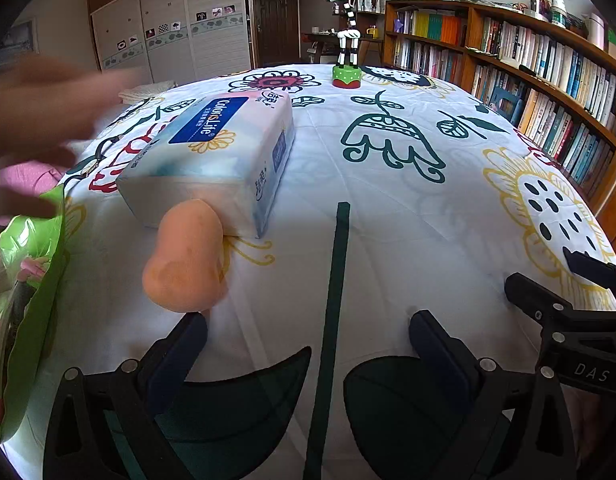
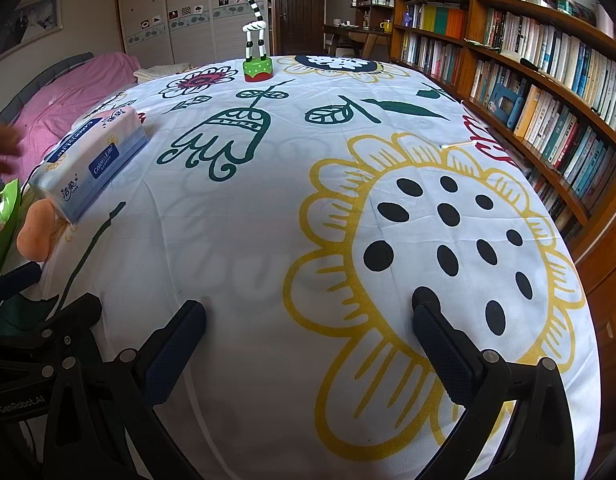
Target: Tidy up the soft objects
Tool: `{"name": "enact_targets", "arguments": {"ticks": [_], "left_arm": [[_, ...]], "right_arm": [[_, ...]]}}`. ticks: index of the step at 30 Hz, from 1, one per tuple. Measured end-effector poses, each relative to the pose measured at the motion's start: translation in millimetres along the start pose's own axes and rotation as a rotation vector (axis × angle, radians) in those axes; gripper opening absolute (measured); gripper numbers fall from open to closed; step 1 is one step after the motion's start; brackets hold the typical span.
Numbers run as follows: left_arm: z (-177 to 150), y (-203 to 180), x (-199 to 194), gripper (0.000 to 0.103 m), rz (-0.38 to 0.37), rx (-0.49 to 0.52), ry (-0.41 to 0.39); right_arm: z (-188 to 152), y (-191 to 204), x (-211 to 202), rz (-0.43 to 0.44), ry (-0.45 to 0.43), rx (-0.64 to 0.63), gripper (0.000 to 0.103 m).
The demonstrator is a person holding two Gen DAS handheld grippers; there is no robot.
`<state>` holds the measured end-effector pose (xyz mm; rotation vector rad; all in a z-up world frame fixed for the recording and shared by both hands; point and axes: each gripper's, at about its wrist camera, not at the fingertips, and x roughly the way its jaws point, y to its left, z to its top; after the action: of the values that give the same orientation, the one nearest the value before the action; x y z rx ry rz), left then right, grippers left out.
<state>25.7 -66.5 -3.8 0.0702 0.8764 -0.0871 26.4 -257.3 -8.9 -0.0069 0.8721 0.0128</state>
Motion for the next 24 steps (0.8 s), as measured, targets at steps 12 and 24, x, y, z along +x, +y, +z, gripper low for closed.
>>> {"name": "enact_targets", "arguments": {"ticks": [12, 24], "left_arm": [[0.4, -0.1, 0.4, 0.103, 0.001, 0.001, 0.0], [1.5, 0.6, 1.9, 0.103, 0.0, 0.0, 0.001]], "right_arm": [[0.2, 0.4, 0.7, 0.0, 0.0, 0.001, 0.103], [-0.3, -0.5, 0.5, 0.0, 0.0, 0.001, 0.103]]}}
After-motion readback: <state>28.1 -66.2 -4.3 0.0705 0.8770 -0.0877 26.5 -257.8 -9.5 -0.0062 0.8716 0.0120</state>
